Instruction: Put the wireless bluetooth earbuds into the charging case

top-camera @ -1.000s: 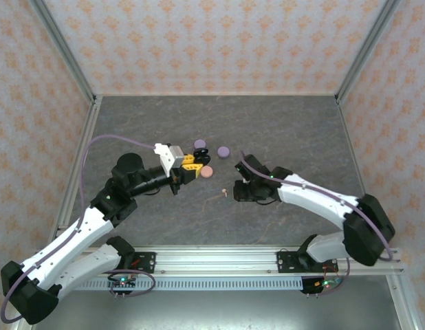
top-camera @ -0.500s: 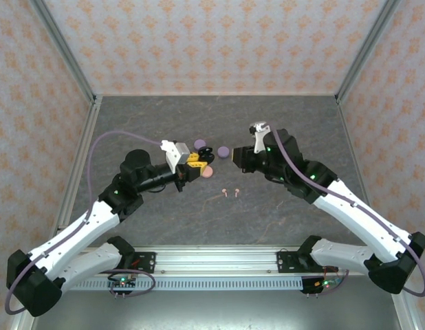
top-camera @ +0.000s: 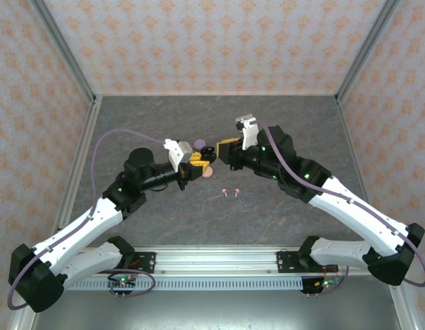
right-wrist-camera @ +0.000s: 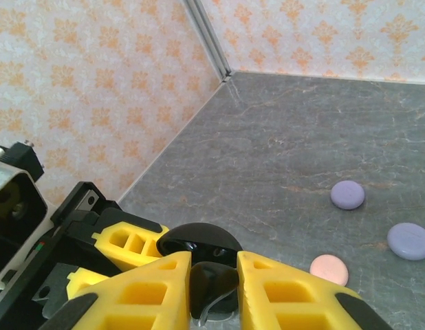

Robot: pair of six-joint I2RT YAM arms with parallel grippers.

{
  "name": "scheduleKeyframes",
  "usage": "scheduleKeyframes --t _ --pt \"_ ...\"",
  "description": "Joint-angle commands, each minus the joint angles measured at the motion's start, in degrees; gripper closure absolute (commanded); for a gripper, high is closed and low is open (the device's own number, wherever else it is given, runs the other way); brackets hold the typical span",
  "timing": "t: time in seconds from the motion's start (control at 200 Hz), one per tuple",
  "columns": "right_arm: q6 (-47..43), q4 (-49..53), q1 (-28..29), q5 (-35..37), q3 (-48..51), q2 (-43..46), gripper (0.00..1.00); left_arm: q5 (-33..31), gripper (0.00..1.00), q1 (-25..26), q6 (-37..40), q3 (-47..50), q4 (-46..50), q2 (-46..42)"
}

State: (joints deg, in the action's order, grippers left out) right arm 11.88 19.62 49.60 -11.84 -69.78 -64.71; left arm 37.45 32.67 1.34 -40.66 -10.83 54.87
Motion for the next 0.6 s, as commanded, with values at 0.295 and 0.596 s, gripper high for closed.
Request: scheduleKeyframes --t 0.295,0.596 --pt "-0.9 -2.4 0.7 -1.3 -1.8 -2.8 0.79 1.3 1.0 0.9 -0.8 -0.4 -2.5 0.2" --pt "-0.6 -0.5 0.7 -2.4 -1.4 -4.1 0.79 1.2 1.0 1.0 -0.7 -0.5 -2.3 0.1"
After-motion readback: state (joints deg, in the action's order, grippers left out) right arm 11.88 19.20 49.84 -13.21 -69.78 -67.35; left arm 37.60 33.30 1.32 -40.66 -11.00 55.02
